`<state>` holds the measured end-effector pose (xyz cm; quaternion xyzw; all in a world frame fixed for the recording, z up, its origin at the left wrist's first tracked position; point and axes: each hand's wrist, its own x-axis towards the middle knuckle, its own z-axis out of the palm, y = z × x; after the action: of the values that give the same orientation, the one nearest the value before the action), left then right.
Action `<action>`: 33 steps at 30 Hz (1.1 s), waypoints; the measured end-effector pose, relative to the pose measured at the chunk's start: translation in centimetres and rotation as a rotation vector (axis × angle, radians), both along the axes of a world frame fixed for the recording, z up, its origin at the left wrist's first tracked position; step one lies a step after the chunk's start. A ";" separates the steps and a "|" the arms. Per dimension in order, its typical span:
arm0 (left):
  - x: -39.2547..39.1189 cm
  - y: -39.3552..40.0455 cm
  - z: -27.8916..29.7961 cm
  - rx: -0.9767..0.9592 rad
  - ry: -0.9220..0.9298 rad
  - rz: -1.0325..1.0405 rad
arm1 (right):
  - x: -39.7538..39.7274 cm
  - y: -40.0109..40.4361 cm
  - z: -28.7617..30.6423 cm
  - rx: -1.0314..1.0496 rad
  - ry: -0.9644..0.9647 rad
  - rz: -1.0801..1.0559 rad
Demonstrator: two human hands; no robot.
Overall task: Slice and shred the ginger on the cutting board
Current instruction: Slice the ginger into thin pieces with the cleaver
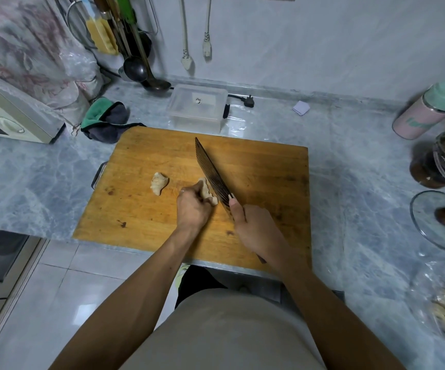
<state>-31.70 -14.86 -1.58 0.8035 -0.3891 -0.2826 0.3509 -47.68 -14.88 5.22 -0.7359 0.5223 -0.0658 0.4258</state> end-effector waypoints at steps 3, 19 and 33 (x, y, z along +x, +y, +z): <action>0.2 -0.1 -0.3 0.006 -0.001 -0.004 | 0.0 0.1 -0.1 0.011 0.006 0.007; 0.2 -0.3 -1.0 0.021 -0.045 0.004 | 0.6 0.8 -0.6 0.055 -0.006 -0.024; 0.3 -0.2 -0.9 -0.046 0.021 0.112 | 1.6 -1.1 0.8 0.099 -0.032 -0.075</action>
<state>-31.39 -15.04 -2.48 0.8129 -0.3460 -0.2618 0.3884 -46.05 -16.02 6.01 -0.6927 0.5453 -0.0677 0.4671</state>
